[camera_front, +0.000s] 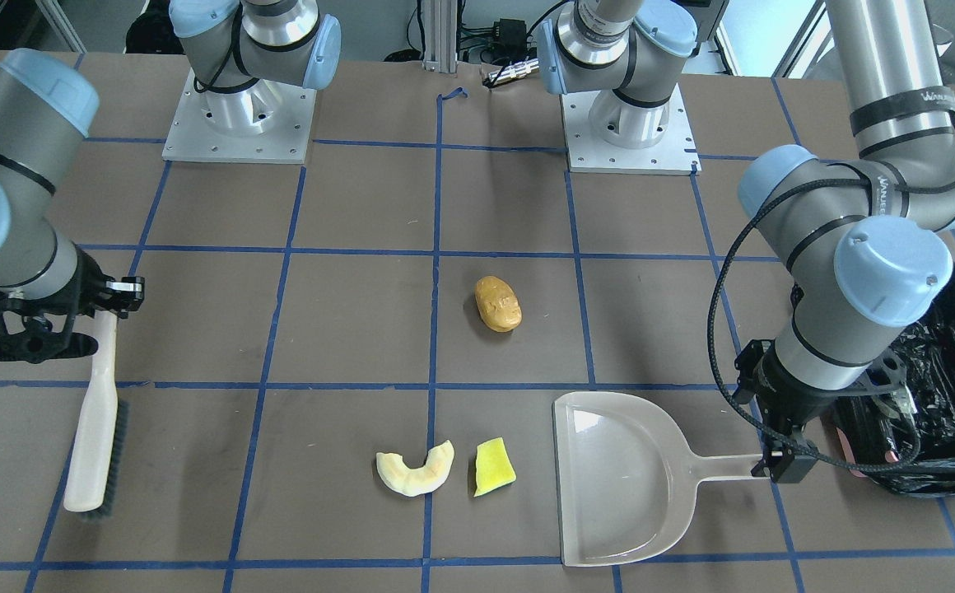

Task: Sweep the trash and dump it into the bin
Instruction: 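Grasp the white brush handle with the right gripper and lift it, then move the brush toward the sponge and banana piece with the right gripper, then sweep the sponge and banana piece into the dustpan with the right gripper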

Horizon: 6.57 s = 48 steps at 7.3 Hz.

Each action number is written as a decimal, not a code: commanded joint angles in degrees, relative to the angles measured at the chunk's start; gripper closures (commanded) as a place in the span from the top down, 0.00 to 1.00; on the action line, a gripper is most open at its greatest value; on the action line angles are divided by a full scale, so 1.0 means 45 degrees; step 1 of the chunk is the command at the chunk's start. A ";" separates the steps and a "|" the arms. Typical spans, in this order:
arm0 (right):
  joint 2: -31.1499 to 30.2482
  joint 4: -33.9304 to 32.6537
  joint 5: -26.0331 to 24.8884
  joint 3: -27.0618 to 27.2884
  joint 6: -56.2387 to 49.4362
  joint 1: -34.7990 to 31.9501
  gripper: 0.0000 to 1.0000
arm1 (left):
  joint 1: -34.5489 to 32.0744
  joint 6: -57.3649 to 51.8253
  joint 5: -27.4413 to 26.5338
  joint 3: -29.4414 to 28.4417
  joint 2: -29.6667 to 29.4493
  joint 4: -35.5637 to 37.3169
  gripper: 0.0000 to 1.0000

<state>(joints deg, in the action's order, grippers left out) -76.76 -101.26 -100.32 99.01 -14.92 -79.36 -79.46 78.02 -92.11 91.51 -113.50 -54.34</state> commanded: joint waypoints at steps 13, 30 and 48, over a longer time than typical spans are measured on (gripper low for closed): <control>0.4149 0.0862 0.2333 -0.4072 0.9527 -0.6953 0.06 | 0.0040 0.0007 -0.1134 -0.0395 -0.1965 0.0884 0.47; 0.4908 0.1313 0.2989 -0.4267 1.0074 -0.7714 0.01 | -0.1132 0.0827 -0.3066 -0.0276 -0.1828 0.1333 0.00; 0.3320 0.5157 0.3876 -0.6350 0.9194 -0.8361 0.01 | -0.1054 0.0361 -0.3145 0.0053 -0.1127 0.1138 0.00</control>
<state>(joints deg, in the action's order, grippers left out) -56.01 -81.28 -82.02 65.45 26.47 -117.61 -84.47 80.74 -106.49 90.71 -119.77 -48.88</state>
